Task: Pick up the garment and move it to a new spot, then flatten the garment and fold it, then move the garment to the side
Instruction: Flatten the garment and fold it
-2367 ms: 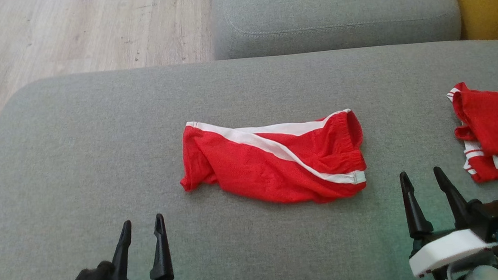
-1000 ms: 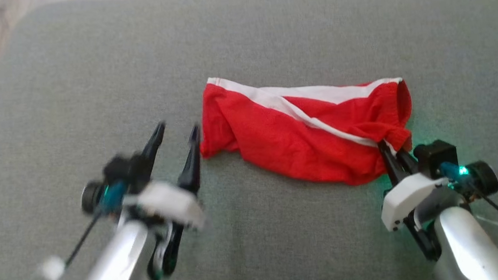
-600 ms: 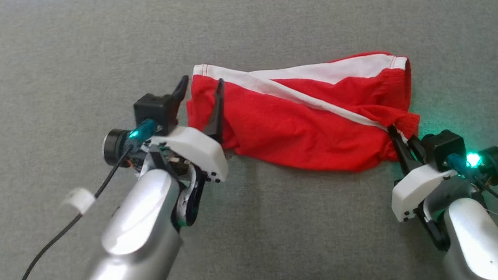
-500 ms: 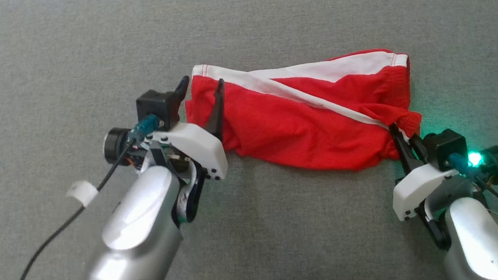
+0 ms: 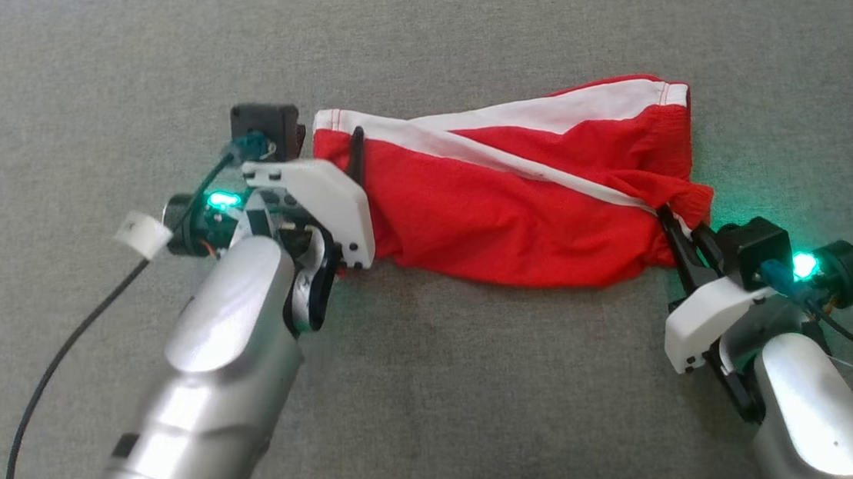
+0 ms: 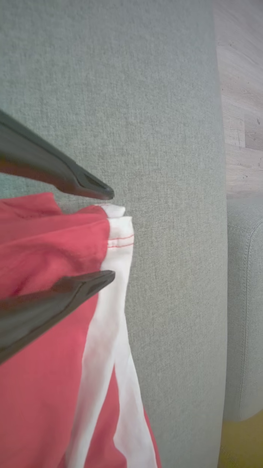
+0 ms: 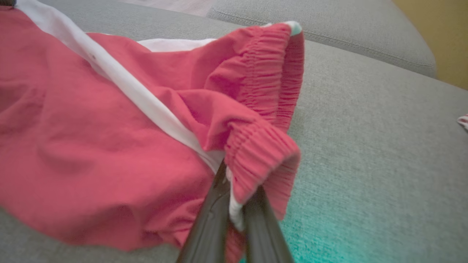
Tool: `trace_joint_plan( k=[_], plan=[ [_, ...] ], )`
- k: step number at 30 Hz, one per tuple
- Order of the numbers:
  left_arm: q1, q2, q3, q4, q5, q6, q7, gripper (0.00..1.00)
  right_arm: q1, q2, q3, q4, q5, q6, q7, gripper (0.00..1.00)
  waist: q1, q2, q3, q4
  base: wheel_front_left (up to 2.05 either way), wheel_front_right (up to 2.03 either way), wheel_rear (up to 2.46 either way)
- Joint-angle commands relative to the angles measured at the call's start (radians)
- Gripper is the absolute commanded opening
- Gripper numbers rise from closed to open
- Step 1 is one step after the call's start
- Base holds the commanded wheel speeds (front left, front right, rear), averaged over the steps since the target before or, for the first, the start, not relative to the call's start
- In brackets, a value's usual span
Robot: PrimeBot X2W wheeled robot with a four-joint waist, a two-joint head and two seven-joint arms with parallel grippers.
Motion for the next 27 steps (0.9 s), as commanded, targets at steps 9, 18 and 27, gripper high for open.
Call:
trace_joint_plan(
  k=[9,18,27],
  plan=[
    [-0.09,-0.004,0.005,0.01,-0.02,0.008,0.054,1.0,-0.001,0.003,0.029,-0.009,-0.005,0.007,0.005,0.0,0.0,0.0,0.02,-0.005,0.0,0.0,0.0],
    [-0.124,-0.018,-0.014,0.021,-0.027,0.009,0.041,1.0,-0.006,0.005,0.032,-0.011,-0.005,0.007,0.001,0.0,0.0,0.0,0.031,-0.013,0.0,0.0,0.0],
    [-0.14,-0.008,-0.034,0.0,-0.009,0.017,0.027,0.76,-0.001,0.007,0.03,-0.007,0.001,0.007,-0.002,0.0,0.0,0.0,0.023,-0.01,0.0,0.0,0.0]
  ],
)
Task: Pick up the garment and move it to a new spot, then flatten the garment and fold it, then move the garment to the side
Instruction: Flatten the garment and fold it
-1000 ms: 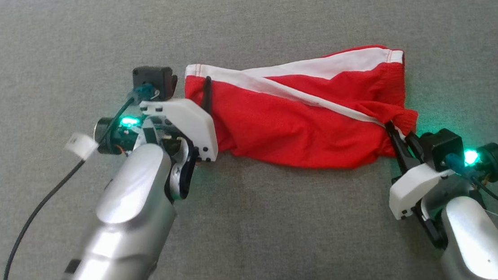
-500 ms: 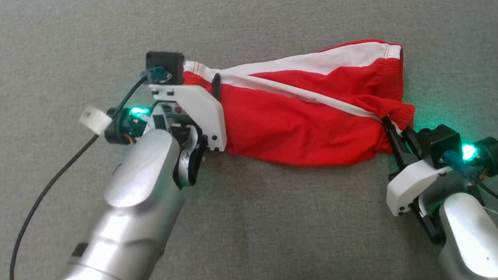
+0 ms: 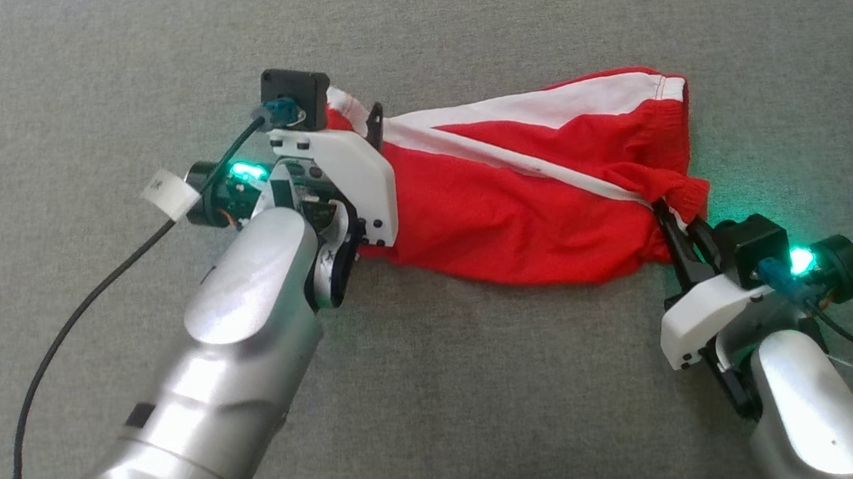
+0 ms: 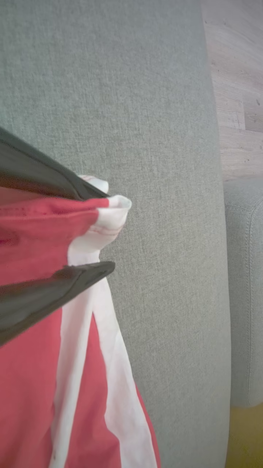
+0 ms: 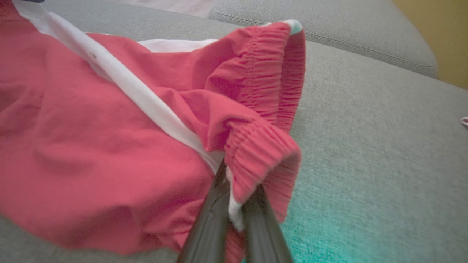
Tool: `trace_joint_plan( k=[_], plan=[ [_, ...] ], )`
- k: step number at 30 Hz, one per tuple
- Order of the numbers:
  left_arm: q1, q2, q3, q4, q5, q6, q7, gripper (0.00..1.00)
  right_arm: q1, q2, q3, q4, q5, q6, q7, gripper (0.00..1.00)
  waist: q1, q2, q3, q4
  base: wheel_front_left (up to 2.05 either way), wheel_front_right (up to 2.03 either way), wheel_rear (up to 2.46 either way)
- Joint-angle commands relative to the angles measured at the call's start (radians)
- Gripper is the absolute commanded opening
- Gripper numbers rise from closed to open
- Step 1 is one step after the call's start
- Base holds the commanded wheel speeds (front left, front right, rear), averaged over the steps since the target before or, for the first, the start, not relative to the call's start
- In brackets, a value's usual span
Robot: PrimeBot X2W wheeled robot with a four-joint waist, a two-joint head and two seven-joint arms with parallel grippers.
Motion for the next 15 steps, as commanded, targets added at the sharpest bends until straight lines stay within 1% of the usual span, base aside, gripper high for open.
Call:
trace_joint_plan(
  k=[1,2,3,6,7,8,9,12,15],
  plan=[
    [-0.06,0.025,0.023,-0.042,0.015,0.009,-0.014,0.61,0.003,0.006,0.019,0.005,0.001,0.007,0.007,0.0,0.0,0.0,-0.001,0.0,0.0,0.0,0.0],
    [-0.06,0.026,0.022,-0.044,0.016,0.011,-0.014,0.46,0.003,0.006,0.02,0.006,0.002,0.007,0.007,0.0,0.0,0.0,-0.001,-0.001,0.0,0.0,0.0],
    [-0.061,0.027,0.022,-0.046,0.017,0.012,-0.017,0.38,0.002,0.007,0.021,0.005,0.002,0.007,0.006,0.0,0.0,0.0,-0.001,-0.001,0.0,0.0,0.0],
    [-0.063,0.029,0.022,-0.056,0.022,0.018,-0.036,0.29,0.0,0.008,0.022,0.008,0.005,0.007,0.005,0.0,0.0,0.0,0.0,-0.002,0.0,0.0,0.0],
    [-0.064,0.029,0.021,-0.059,0.023,0.019,-0.044,0.24,0.0,0.008,0.021,0.009,0.005,0.007,0.005,0.0,0.0,0.0,0.0,-0.002,0.0,0.0,0.0],
    [-0.063,0.028,0.022,-0.062,0.022,0.019,-0.051,0.05,-0.001,0.008,0.021,0.01,0.006,0.007,0.005,0.0,0.0,0.0,0.001,-0.002,0.0,0.0,0.0],
    [-0.063,0.028,0.023,-0.066,0.022,0.018,-0.059,0.0,-0.001,0.008,0.021,0.01,0.006,0.007,0.004,0.0,0.0,0.0,0.001,-0.002,0.0,0.0,0.0],
    [-0.062,0.029,0.026,-0.08,0.025,0.019,-0.092,0.0,-0.002,0.009,0.014,0.007,0.007,0.007,-0.001,0.0,0.0,0.0,0.0,0.001,0.0,0.0,0.0],
    [-0.041,0.037,0.032,-0.118,0.02,0.009,-0.142,0.0,-0.004,0.01,-0.005,-0.016,0.014,0.007,-0.023,0.0,0.0,0.0,-0.011,0.006,0.0,0.0,0.0]
  ],
)
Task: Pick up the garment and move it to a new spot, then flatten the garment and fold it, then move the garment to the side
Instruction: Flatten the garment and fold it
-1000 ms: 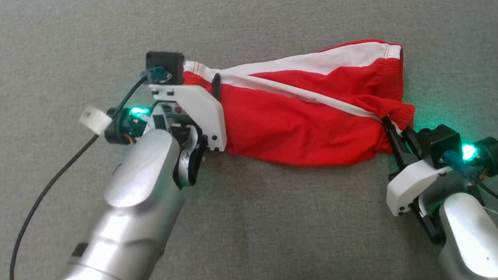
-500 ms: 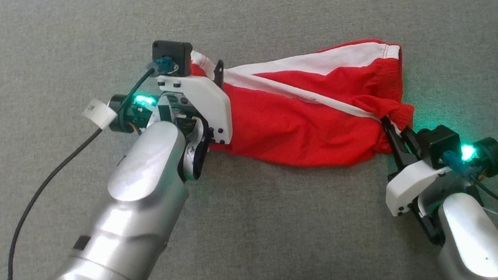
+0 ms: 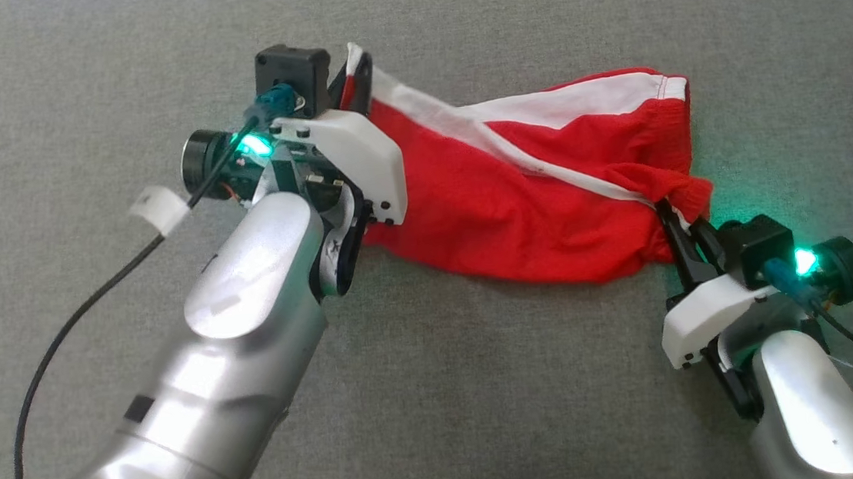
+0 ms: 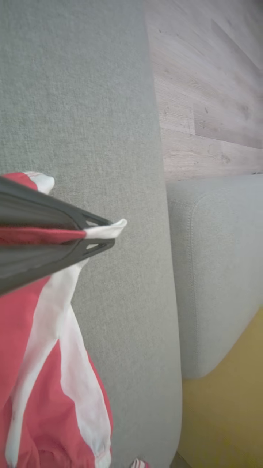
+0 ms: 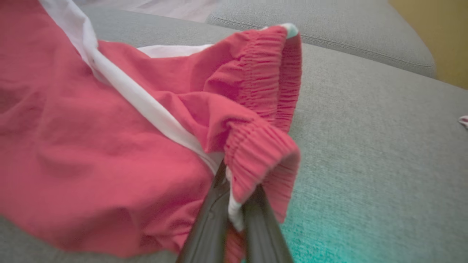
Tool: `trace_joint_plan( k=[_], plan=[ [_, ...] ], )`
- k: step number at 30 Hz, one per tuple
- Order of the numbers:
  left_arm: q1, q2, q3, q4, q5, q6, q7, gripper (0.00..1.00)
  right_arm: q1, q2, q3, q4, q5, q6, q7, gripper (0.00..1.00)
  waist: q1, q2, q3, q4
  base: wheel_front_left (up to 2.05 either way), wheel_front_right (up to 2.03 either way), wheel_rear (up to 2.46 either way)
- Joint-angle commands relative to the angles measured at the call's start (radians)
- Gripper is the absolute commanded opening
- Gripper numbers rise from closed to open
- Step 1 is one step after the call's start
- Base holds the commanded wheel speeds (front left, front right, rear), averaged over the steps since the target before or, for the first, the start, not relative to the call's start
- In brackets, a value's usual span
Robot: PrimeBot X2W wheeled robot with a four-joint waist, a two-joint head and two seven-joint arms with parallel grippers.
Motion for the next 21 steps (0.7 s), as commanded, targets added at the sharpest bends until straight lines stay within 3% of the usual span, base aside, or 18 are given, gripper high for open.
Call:
trace_joint_plan(
  k=[1,11,15,21],
  plan=[
    [-0.026,0.031,0.035,-0.046,0.004,0.0,-0.02,0.0,-0.003,0.003,0.01,-0.019,0.007,0.007,-0.004,0.0,-0.0001,0.0,-0.006,0.002,0.0,0.0,0.0],
    [0.181,0.113,0.094,-0.302,-0.062,-0.033,-0.174,0.0,0.014,0.005,-0.016,-0.166,0.109,0.007,-0.017,0.0,-0.0001,0.0,-0.104,0.009,0.0,0.0,0.0],
    [0.319,0.169,0.114,-0.458,-0.075,-0.016,-0.221,0.0,0.054,0.005,-0.023,-0.264,0.154,0.007,0.006,0.0,-0.0001,0.0,-0.163,0.009,0.0,0.0,0.0],
    [0.478,0.248,0.169,-0.702,-0.082,0.048,-0.257,0.0,0.131,0.005,-0.02,-0.438,0.197,0.007,0.058,0.0,-0.0001,0.0,-0.247,0.004,0.0,0.0,0.0]
  ],
)
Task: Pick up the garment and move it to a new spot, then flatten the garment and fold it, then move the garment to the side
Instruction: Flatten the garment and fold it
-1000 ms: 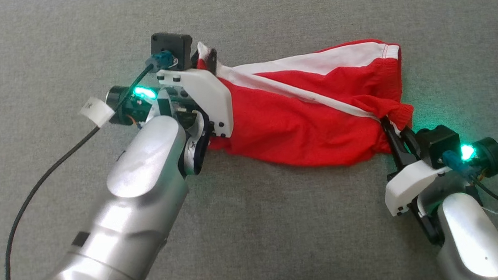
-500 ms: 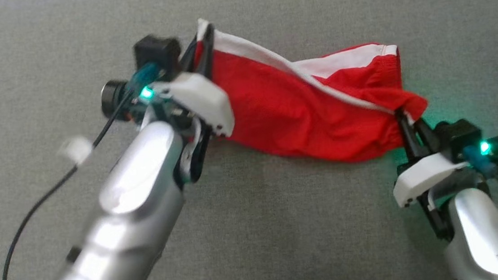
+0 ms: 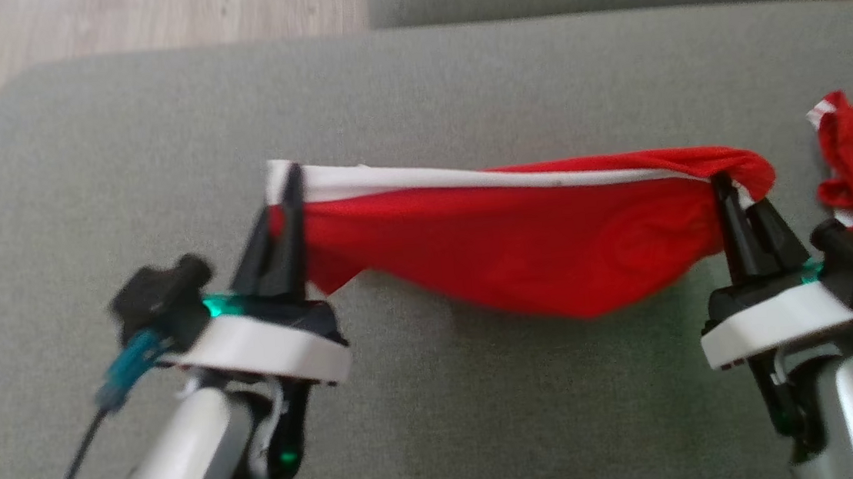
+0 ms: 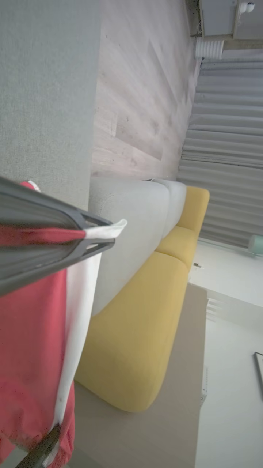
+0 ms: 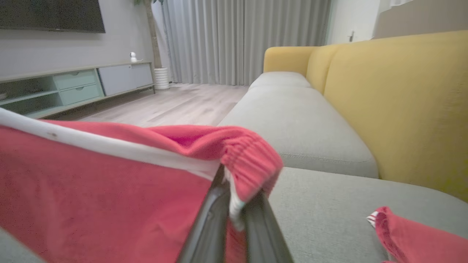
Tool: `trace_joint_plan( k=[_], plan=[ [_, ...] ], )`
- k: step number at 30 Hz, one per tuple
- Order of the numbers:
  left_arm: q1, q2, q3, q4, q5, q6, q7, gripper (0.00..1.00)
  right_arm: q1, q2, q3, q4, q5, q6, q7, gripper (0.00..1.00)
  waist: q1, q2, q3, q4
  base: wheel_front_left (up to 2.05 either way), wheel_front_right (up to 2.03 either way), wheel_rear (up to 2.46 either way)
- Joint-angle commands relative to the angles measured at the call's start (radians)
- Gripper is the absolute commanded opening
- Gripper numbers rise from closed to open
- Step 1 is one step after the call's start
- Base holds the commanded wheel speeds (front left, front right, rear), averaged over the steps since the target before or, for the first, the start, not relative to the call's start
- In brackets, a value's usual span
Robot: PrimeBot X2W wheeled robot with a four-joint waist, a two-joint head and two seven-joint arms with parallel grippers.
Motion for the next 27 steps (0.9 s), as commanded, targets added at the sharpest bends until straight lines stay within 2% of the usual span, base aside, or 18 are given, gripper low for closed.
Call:
trace_joint_plan(
  k=[1,8,14,17,20,24,25,27],
  plan=[
    [-0.036,0.039,0.063,-0.076,0.008,0.015,-0.009,0.0,-0.014,-0.002,0.017,-0.072,0.007,0.007,0.01,0.0,0.0002,-0.0001,-0.043,-0.004,0.0,0.0,0.0],
    [-0.076,0.137,0.126,-0.271,0.036,0.051,0.06,0.0,-0.009,-0.005,0.03,-0.277,0.002,0.007,0.1,0.0,0.0002,-0.0001,-0.101,-0.027,0.0,0.0,0.0],
    [-0.218,0.176,0.153,-0.297,0.017,0.033,0.167,0.0,-0.104,-0.039,0.038,-0.35,0.008,0.007,0.189,0.0,0.0002,-0.0001,-0.071,-0.047,0.0,0.0,0.0],
    [-0.305,0.185,0.153,-0.242,0.017,0.008,0.198,0.0,-0.194,-0.052,0.047,-0.284,0.022,0.007,0.213,0.0,0.0002,-0.0001,-0.024,-0.061,0.0,0.0,0.0],
    [-0.405,0.177,0.151,-0.156,0.023,-0.023,0.202,0.0,-0.328,-0.067,0.066,-0.158,0.035,0.007,0.21,0.0,0.0002,-0.0001,0.04,-0.074,0.0,0.0,0.0],
    [-0.569,0.153,0.153,-0.009,0.05,-0.068,0.162,0.0,-0.568,-0.079,0.092,0.036,0.019,0.007,0.16,0.0,0.0002,-0.0001,0.11,-0.082,0.0,0.0,0.0],
    [-0.569,0.153,0.153,-0.009,0.05,-0.068,0.162,0.0,-0.568,-0.079,0.092,0.036,0.019,0.007,0.16,0.0,0.0002,-0.0001,0.11,-0.082,0.0,0.0,0.0],
    [-0.66,0.134,0.161,0.064,0.065,-0.09,0.117,0.0,-0.691,-0.071,0.1,0.129,0.012,0.007,0.12,0.0,0.0002,-0.0001,0.132,-0.082,0.0,0.0,0.0]
  ],
)
